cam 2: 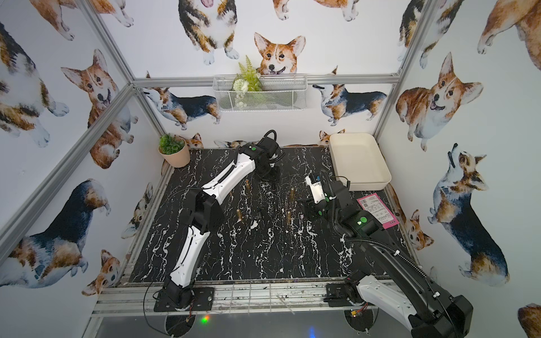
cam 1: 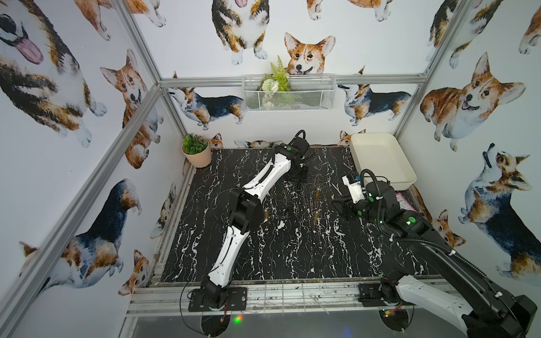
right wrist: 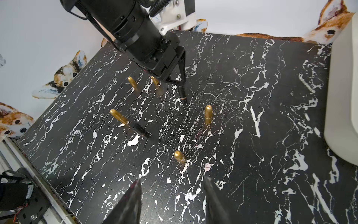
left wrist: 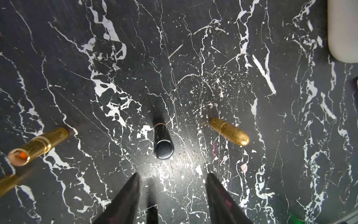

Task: Open the lipstick cap
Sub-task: Pick up the lipstick at the center of the board.

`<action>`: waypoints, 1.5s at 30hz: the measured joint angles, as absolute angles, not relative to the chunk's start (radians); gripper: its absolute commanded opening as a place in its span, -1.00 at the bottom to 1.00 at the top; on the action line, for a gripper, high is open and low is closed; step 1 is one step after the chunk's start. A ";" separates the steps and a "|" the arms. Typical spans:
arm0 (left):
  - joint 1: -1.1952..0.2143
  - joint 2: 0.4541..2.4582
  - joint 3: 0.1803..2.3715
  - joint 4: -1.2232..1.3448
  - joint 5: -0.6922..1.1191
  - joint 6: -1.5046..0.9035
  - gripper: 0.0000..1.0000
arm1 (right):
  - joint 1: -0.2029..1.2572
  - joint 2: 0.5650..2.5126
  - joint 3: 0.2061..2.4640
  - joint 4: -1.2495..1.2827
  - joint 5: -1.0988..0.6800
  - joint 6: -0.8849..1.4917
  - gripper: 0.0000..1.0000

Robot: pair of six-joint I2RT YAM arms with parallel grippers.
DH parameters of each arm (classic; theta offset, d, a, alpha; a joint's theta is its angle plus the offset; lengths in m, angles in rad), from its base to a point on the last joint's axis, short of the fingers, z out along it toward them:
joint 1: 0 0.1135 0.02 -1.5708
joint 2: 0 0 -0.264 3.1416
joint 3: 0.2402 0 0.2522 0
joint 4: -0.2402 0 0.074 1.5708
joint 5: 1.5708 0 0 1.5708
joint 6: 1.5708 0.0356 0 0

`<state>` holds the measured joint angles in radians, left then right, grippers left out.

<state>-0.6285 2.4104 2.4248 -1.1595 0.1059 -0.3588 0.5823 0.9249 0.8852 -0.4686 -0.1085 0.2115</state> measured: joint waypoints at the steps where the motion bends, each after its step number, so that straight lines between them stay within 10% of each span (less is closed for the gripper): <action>1: -0.628 2.424 2.437 -1.159 0.106 -0.359 0.13 | 0.582 0.925 0.885 -0.469 -0.109 0.212 0.05; 45: -0.624 2.526 2.461 -1.119 0.037 -0.357 -0.38 | 0.582 0.934 0.875 -0.467 -0.116 0.215 0.05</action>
